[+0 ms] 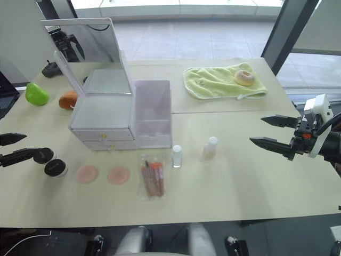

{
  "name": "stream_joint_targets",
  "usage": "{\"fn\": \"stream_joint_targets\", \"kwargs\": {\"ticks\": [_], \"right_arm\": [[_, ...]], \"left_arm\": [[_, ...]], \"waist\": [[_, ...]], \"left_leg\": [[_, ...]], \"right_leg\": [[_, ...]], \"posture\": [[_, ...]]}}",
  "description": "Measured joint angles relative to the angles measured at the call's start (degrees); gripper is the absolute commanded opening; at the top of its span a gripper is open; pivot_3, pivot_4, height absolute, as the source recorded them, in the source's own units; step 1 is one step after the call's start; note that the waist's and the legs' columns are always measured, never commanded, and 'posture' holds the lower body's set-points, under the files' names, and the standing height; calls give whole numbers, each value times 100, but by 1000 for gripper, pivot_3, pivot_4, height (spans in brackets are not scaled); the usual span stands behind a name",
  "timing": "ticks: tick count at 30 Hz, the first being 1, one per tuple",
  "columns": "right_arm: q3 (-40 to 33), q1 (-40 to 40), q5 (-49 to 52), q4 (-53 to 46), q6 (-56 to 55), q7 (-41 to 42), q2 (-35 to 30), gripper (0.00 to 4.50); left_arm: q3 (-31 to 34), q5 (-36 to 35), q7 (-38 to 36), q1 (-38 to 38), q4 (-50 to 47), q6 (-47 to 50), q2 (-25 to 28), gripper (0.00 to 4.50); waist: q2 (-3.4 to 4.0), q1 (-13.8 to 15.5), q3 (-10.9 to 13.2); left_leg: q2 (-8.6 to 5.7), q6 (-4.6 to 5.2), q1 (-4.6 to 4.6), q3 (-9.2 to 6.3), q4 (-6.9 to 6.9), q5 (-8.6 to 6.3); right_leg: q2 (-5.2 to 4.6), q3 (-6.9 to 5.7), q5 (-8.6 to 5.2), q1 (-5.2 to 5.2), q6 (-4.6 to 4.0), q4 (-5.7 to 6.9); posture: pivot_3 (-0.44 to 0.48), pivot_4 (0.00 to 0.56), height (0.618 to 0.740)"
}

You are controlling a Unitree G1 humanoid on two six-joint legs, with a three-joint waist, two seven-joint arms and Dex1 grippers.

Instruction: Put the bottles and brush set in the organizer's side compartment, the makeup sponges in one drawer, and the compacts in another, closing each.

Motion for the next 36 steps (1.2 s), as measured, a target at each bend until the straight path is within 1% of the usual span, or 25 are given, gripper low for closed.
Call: {"fn": "stream_joint_targets", "kwargs": {"ticks": [7, 12, 16, 19, 21, 25, 27, 29, 31, 33, 36], "right_arm": [[7, -9, -55, 225, -218, 19, 0, 4450], [49, -56, -41, 246, -180, -5, 1, 4450], [134, -64, -37, 243, -142, -4, 1, 4450], [205, -162, -34, 238, -138, -45, 4, 4450], [209, -259, 45, 199, -60, -136, 54, 4450], [210, -254, 184, 34, 99, -264, 102, 4450], [206, -265, 358, -40, 428, -361, 101, 4450], [188, -245, 541, -218, 813, -469, 98, 4450], [184, -166, 687, -521, 1050, -521, 87, 4450], [140, 13, 863, -870, 1348, -635, 34, 4450], [-137, 511, 1009, -1418, 1735, -798, -208, 4450]], "left_arm": [[18, 6, 4, -9, 21, 2, 161, 4500], [19, 120, 77, -333, 437, -243, 240, 4500], [22, 277, -135, -480, 943, -1058, 393, 4500], [127, 328, -581, -616, 1392, -1976, 540, 4500], [128, 361, -794, -675, 1626, -2312, 648, 4500], [2, 458, -1001, -918, 1986, -2622, 661, 4500], [-141, 424, -1026, -1362, 2066, -2442, 602, 4500], [-308, 204, -959, -2181, 1968, -1716, 294, 4500], [-534, 72, -933, -2542, 1703, -1153, 88, 4500], [-833, -44, -978, -2665, 1227, -554, -54, 4500], [-1340, -271, -1143, -2722, 68, 216, -167, 4500]], "waist": [[0, 1, 0], [2, 1, 1], [2, -8, 0], [3, -4, 1], [4, -1, -1], [6, 18, -1], [-7, 38, -3], [-13, 88, -5], [-13, 95, -8], [-16, 88, -9], [-20, 72, -9]], "left_leg": [[-2, 0, 0, 1, 1, 0], [-3, 0, 1, 0, 1, 0], [-1, 0, 0, 0, 1, 0], [-1, 0, -1, 3, 0, 0], [-1, 0, 0, 4, 0, 0], [-1, 1, -4, 4, 3, 0], [-1, 1, -7, 0, 8, 1], [-2, 4, -10, -1, 17, 3], [-5, 4, -13, 2, 20, 3], [-5, 4, -15, 1, 21, 3], [-4, 4, -16, -1, 20, 3]], "right_leg": [[-1, 0, 0, 1, 0, 0], [1, -1, 0, 0, 1, 1], [3, -1, 0, -3, 0, 1], [2, 0, 1, -5, -2, 1], [2, 0, 0, -4, -2, 1], [1, -2, 0, -5, -1, 2], [3, -9, 0, -1, 0, 3], [4, -13, 0, 9, 4, 3], [5, -5, 0, 12, 10, 3], [6, -3, -4, 11, 17, 3], [7, -1, -4, 11, 17, 3]], "posture": [[0, 150, 740], [0, 150, 740], [0, 150, 740], [0, 150, 740], [0, 150, 740], [0, 150, 740], [0, 150, 740], [0, 150, 740], [0, 150, 740], [0, 150, 740], [0, 150, 740]]}}
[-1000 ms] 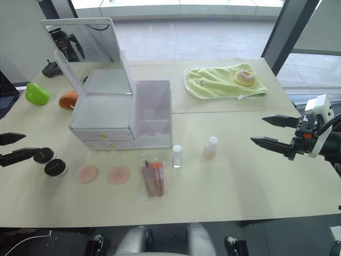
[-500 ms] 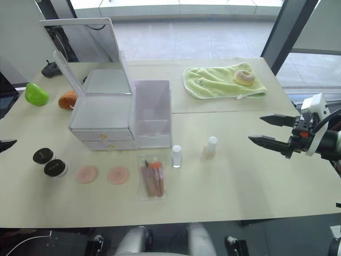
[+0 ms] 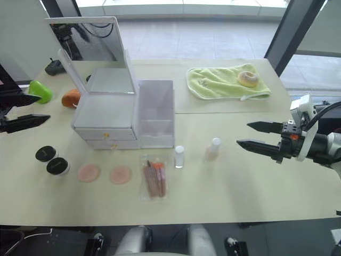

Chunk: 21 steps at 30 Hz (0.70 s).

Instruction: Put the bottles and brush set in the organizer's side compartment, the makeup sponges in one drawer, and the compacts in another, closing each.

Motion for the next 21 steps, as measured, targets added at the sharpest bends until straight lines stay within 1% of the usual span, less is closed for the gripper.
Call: {"fn": "stream_joint_targets", "kwargs": {"ticks": [2, 5, 7, 9, 11, 13, 15, 18, 21], "right_arm": [[-235, 354, 14, -439, 101, -129, -51, 4450], [-456, 612, 76, -942, 251, -448, -45, 4450], [-636, 653, 192, -1195, 466, -772, 26, 4450], [-813, 626, 415, -1482, 683, -1113, 105, 4450], [-1086, 657, 595, -1743, 863, -1405, 163, 4450], [-1346, 887, 695, -1939, 915, -1519, 187, 4450], [-1451, 1029, 763, -2060, 933, -1560, 278, 4450], [-1440, 1049, 808, -2103, 805, -1589, 397, 4450], [-1163, 985, 670, -2098, 492, -1636, 488, 4450]], "left_arm": [[-276, -111, 10, -347, -581, 416, -143, 4500], [-662, -144, 19, -766, -1267, 631, -417, 4500], [-974, -229, 43, -1080, -1521, 928, -761, 4500], [-1358, -183, 44, -1210, -1676, 1003, -1029, 4500], [-1626, -88, -46, -1230, -1674, 985, -1118, 4500], [-1654, -85, -227, -1264, -1647, 908, -1101, 4500], [-1634, -84, -325, -1332, -1628, 855, -1033, 4500], [-1547, -83, -385, -1329, -1663, 740, -944, 4500], [-1213, -78, -183, -1051, -1768, 526, -896, 4500]], "waist": [[-4, 2, 1], [0, -48, 0], [1, -58, 1], [4, -77, 1], [1, -102, 3], [-5, -92, 4], [-7, -78, 4], [-6, -71, 5], [-4, -87, 3]], "left_leg": [[1, 0, 2, -4, 1, 0], [-9, 0, 1, -2, -1, 0], [-9, 0, 1, -4, 0, 0], [-8, 0, -2, -7, -1, 0], [-3, 1, -8, -13, -4, 0], [12, 1, -7, -18, -3, 0], [25, 1, -2, -18, 3, 0], [26, 1, 3, -16, 5, 0], [35, 1, 2, -12, 5, 0]], "right_leg": [[6, 0, 0, 3, 5, 0], [8, 18, 3, 23, 10, -1], [12, 17, 2, 21, 11, -1], [19, 23, 2, 18, 11, -1], [34, 30, 2, 10, 10, -2], [50, 28, 2, 9, 9, -5], [63, 28, 4, 10, 7, -9], [64, 33, 6, 14, 3, -9], [72, 35, 6, 12, 3, -12]], "posture": [[0, 150, 740], [0, 150, 740], [0, 150, 740], [0, 150, 740], [0, 150, 740], [0, 150, 740], [0, 150, 740], [0, 150, 740], [0, 150, 740]]}}
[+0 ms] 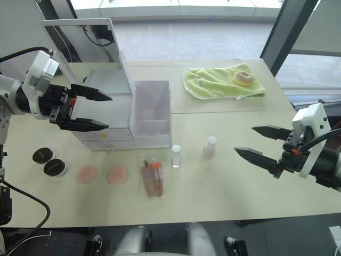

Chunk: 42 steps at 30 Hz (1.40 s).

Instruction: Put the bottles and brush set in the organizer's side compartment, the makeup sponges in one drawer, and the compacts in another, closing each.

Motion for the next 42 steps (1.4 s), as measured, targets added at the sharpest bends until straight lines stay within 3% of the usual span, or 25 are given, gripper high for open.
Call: {"fn": "stream_joint_targets", "kwargs": {"ticks": [5, 7, 9, 15, 26, 29, 37, 42], "right_arm": [[802, -274, -285, 229, -412, -49, 200, 4450], [1117, -527, -396, 470, -546, -37, 231, 4450], [1543, -809, -647, 868, -726, 14, 300, 4450], [2521, -1422, -1203, 1719, -1145, 363, 397, 4450], [3508, -1912, -1972, 2600, -1746, 753, 775, 4450], [3572, -2014, -2101, 2827, -1925, 896, 820, 3883], [3637, -2191, -2303, 3099, -2148, 1070, 1093, 1195], [3636, -2191, -2338, 3112, -2190, 1128, 1095, 1038]], "left_arm": [[726, -392, 37, 1103, -193, 375, 338, 4500], [1364, -557, 86, 1860, -412, 539, 517, 4500], [2086, -689, 378, 2666, -807, 643, 452, 4500], [2880, -944, 747, 4194, -2417, 188, -372, 4500], [3439, -1429, 1289, 5017, -3185, 135, -539, 4500], [3474, -1641, 1307, 5190, -3375, 231, -520, 4500], [3469, -1814, 1479, 5198, -3404, 270, -367, 4500], [3470, -1799, 1527, 5126, -3378, 218, -313, 4500]], "waist": [[1, -20, 3], [6, -47, 3], [3, -48, 4], [3, 85, 6], [7, 19, 2], [9, 18, 3], [12, 21, 4], [12, 22, 4]], "left_leg": [[22, 0, 5, 0, -6, 0], [28, 0, 7, 7, -10, 0], [32, 0, 14, 7, -13, 0], [33, -1, 6, 22, -4, 0], [36, -1, 10, 20, -4, 0], [35, -1, 10, 21, -4, 0], [35, -1, 10, 18, -3, 0], [35, -1, 11, 18, -4, 0]], "right_leg": [[19, -4, -1, -21, -11, 8], [18, 1, 0, -14, -20, 6], [14, -4, -1, -14, -23, 3], [-6, -12, 3, -14, -34, -7], [6, -11, 5, -14, -37, -2], [6, -10, 5, -14, -37, -2], [8, -12, 5, -14, -39, -2], [8, -12, 6, -14, -40, -2]], "posture": [[0, 150, 740], [0, 150, 740], [0, 150, 740], [0, 150, 740], [0, 150, 740], [0, 150, 740], [0, 150, 740], [0, 150, 740]]}}
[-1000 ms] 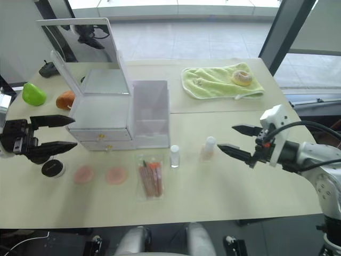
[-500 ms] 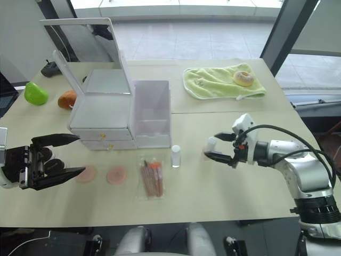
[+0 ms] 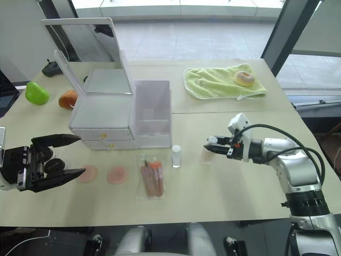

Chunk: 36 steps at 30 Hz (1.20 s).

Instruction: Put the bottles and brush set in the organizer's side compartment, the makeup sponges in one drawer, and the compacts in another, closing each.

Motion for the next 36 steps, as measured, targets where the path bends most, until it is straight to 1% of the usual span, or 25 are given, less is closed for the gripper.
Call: {"fn": "stream_joint_targets", "kwargs": {"ticks": [3, 6, 9, 11, 14, 17, 18, 22, 27, 31, 36], "right_arm": [[-12, -24, 14, 2, -4, 139, -9, 1038], [-88, -425, 242, -16, 230, 276, -42, 1038], [-122, -1100, 598, -168, 627, 483, -188, 1038], [-115, -1693, 771, -223, 787, 565, -117, 1038], [17, -2546, 757, -80, 804, 551, 215, 1038], [466, -3066, 468, 235, 695, 586, 587, 1038], [695, -3166, 315, 372, 626, 615, 757, 1038], [1214, -3393, -114, 1082, 277, 617, 1401, 1038], [1450, -3552, -728, 1960, -633, 869, 1554, 1038], [1455, -3680, -939, 2490, -1001, 979, 1729, 1038], [1455, -3730, -1180, 2987, -1384, 1025, 1861, 1038]], "left_arm": [[1, 35, 8, -1, 35, -135, 2, 4500], [10, 87, 46, 19, 93, -233, -1, 4500], [97, 154, 124, 110, 118, -359, -42, 4500], [210, 230, 157, 180, 170, -401, -50, 4500], [510, 218, 232, 256, 238, -413, -53, 4500], [830, 157, 358, 508, 92, -370, -169, 4500], [913, 93, 426, 637, -37, -355, -280, 4500], [1044, -162, 822, 881, -567, -314, -542, 4500], [1091, -150, 1355, 1375, -1242, -352, -943, 4500], [1081, -202, 1783, 1489, -1644, -362, -1132, 4500], [1075, -256, 2076, 1775, -1821, -365, -1326, 4500]], "waist": [[2, -2, 1], [18, -22, 8], [26, -42, 10], [26, -57, 10], [22, -72, 8], [16, -82, 4], [14, -89, 3], [10, -37, 5], [5, -20, 2], [14, -34, 0], [15, -22, -1]], "left_leg": [[0, 0, -1, 1, 0, 0], [0, 0, 0, 1, -2, 0], [4, 0, 1, -2, -8, 0], [7, 0, 0, -2, -11, 0], [8, 0, -1, -6, -12, 0], [7, 0, 1, -3, -13, 0], [7, 0, 0, -3, -12, 0], [3, 0, -11, -2, -9, 0], [2, 0, -8, 2, -7, 0], [3, 0, -3, 1, -9, 0], [0, 0, -2, -1, -5, 0]], "right_leg": [[0, 1, 0, -1, 0, 0], [2, 4, 4, -5, -5, 1], [8, 4, 4, -11, -8, 3], [11, 3, 4, -14, -10, 4], [10, -1, 6, -19, -15, 5], [3, -2, 17, -19, -40, 4], [-1, -3, 26, -19, -57, 5], [-8, -5, 39, -36, -74, 10], [-9, -4, 41, -32, -79, 7], [0, -2, 43, -33, -82, 14], [0, -2, 41, -29, -83, 11]], "posture": [[0, 150, 740], [0, 150, 740], [0, 150, 740], [0, 150, 740], [0, 150, 740], [0, 150, 740], [0, 150, 740], [0, 150, 740], [0, 150, 740], [0, 150, 740], [0, 150, 740]]}}
